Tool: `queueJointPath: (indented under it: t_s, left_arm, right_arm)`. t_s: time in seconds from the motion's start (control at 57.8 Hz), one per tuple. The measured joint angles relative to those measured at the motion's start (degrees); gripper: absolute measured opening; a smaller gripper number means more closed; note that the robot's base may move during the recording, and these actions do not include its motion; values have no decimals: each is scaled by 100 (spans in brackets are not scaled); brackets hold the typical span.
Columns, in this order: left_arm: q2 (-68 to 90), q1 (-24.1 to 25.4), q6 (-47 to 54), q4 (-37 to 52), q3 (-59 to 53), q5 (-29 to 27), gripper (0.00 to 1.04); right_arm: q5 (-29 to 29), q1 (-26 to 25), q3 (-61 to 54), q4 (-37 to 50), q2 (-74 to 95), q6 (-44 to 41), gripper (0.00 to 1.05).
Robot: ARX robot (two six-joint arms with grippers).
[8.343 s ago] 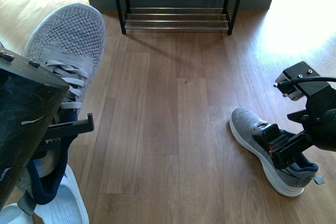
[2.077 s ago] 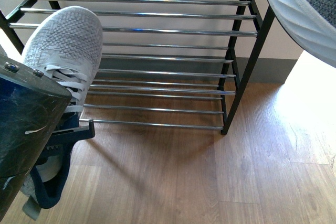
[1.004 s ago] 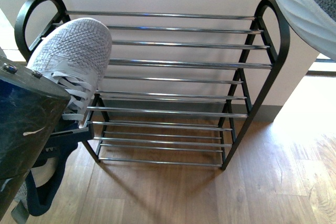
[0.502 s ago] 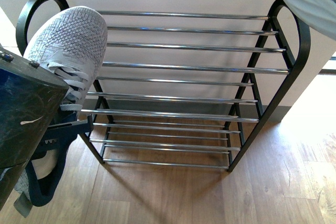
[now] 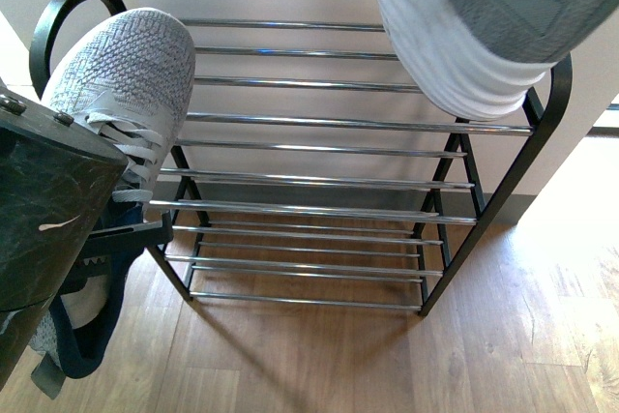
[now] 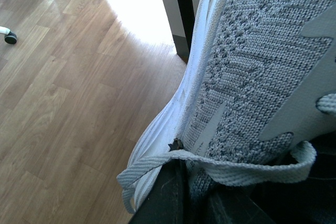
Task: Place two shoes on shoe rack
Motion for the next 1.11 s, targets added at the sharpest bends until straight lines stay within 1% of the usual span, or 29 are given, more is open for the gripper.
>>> queueJointPath:
  t_s: [0.104, 0.225, 0.242, 0.346, 0.398, 0.45, 0.64, 0.762, 0.831, 1.056, 1.073, 1.108]
  left_arm:
    - [0, 0, 0, 0, 0, 0, 2]
    - [2, 0, 0, 0, 0, 2, 2]
    - [0, 0, 0, 0, 0, 2, 2]
    - [2, 0, 0, 0, 0, 0, 2]
    - [0, 0, 0, 0, 0, 0, 2]
    - [2, 0, 0, 0, 0, 0, 2]
    - [2, 0, 0, 0, 0, 0, 2]
    - [2, 0, 0, 0, 0, 2, 2]
    - [0, 0, 0, 0, 0, 0, 2]
    - [0, 0, 0, 0, 0, 2, 2]
    - [0, 0, 0, 0, 0, 4, 2]
    - [0, 0, 0, 0, 0, 2, 2]
  right_arm:
    - [627, -37, 800, -431, 981, 568, 2]
    - [1075, -153, 1250, -964, 1453, 935, 2]
    - [1169, -192, 1344, -1143, 1541, 1054, 2]
    - [1416, -330, 1521, -1567, 1725, 1259, 2]
    - [1482, -387, 1552, -1615, 1770, 1307, 2]
    - [1666, -459, 1598, -1631, 1847, 1325, 2]
    - [1915, -597, 1834, -1674, 2120, 1591, 2]
    - [1891, -509, 1998, -1707, 2319, 1759, 2]
    - [1880, -444, 2105, -1864, 2398, 1834, 2]
    - [2068, -352, 2199, -1952, 2490, 1873, 2]
    - [2063, -352, 2203, -1969, 2490, 1875, 3]
    - [2015, -354, 2210, -1998, 2490, 1921, 8]
